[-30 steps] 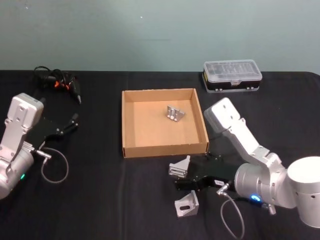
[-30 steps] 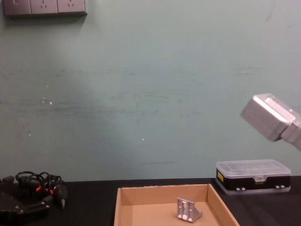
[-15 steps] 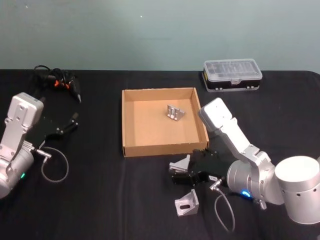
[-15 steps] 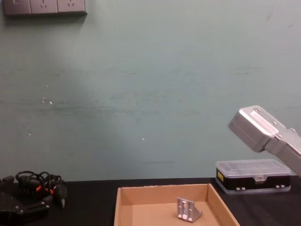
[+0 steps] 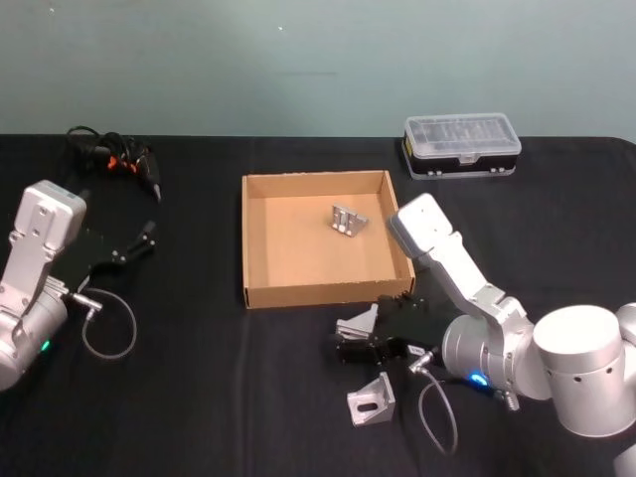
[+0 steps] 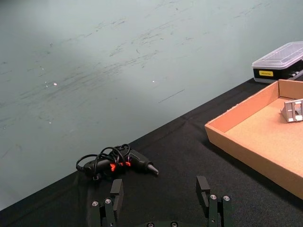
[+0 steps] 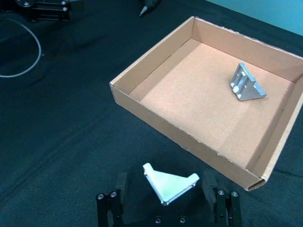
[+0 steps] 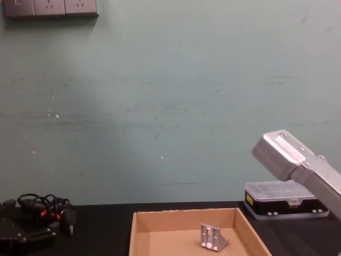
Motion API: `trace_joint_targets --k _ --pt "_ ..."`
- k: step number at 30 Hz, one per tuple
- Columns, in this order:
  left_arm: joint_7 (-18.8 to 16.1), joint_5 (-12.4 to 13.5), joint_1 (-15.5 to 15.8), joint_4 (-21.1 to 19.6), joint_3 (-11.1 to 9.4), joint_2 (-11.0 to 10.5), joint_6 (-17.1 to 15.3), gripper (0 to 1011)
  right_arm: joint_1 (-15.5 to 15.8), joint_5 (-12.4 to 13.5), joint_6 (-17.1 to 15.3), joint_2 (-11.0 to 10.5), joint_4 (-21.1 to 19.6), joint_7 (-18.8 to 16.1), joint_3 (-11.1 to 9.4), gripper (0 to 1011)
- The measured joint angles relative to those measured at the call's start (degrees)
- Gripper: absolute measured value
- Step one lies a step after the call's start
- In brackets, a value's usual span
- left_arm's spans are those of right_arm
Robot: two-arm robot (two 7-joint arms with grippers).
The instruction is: Use one hand to pick up the angle iron from the table and place it into the box.
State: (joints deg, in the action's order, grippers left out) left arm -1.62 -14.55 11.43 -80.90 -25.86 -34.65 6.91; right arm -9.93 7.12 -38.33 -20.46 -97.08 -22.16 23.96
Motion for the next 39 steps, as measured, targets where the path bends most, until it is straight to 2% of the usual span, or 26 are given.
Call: trace_joint_targets --k 12,24,39 --pt "0.0 0.0 0.0 0.0 0.0 0.0 0.0 1011 -0.6 -0.79 0.36 1.12 1.79 -0.38 0.37 1002" --pt "0.0 0.0 0.0 0.0 0.0 0.0 0.0 1011 -0.16 -1.74 0.77 1.94 2.58 0.32 -0.26 1002" --pt "0.0 0.0 0.0 0.0 0.0 0.0 0.0 1011 -0.43 -2.61 3.46 3.76 5.37 0.58 -0.65 1002"
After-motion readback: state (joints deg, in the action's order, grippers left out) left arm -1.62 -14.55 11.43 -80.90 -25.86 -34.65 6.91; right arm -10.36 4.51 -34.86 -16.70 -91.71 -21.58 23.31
